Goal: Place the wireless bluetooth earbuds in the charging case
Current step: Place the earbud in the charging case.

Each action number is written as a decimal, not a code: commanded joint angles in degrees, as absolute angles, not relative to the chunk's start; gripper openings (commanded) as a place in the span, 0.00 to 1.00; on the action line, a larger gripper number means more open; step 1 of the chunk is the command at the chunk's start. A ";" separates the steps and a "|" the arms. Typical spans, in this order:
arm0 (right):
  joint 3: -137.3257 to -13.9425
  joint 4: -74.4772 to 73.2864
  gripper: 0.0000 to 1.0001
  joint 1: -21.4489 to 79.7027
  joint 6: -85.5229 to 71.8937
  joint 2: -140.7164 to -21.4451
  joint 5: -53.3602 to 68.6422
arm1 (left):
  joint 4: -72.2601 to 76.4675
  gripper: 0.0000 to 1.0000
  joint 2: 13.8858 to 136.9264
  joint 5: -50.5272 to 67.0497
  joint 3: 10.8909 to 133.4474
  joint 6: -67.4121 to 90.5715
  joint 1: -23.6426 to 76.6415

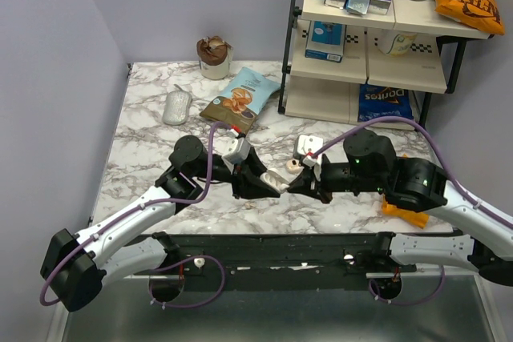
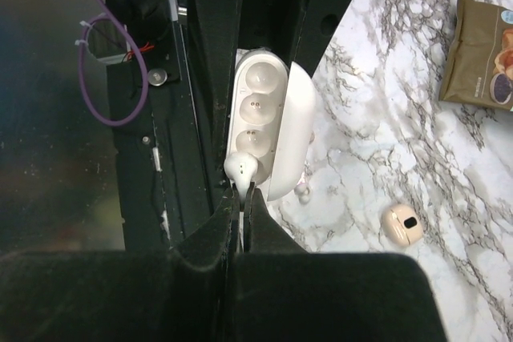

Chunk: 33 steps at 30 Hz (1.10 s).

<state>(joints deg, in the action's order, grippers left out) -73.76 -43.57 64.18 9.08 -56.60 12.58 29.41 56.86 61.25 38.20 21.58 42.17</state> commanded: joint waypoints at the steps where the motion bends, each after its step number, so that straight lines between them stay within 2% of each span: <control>1: -73.39 -41.75 0.01 64.69 9.23 -57.13 10.37 | 32.52 0.00 56.95 62.84 38.06 22.15 42.10; 19: -73.83 -41.48 0.01 64.78 8.79 -59.68 9.76 | 33.05 0.00 55.90 61.26 36.65 21.62 42.10; 23: -73.39 -41.75 0.14 64.77 8.17 -59.15 8.62 | 32.44 0.00 55.37 60.65 36.74 21.10 42.10; 33: -73.04 -41.75 0.32 64.78 7.12 -58.19 7.30 | 32.34 0.00 55.20 59.06 36.56 20.57 42.10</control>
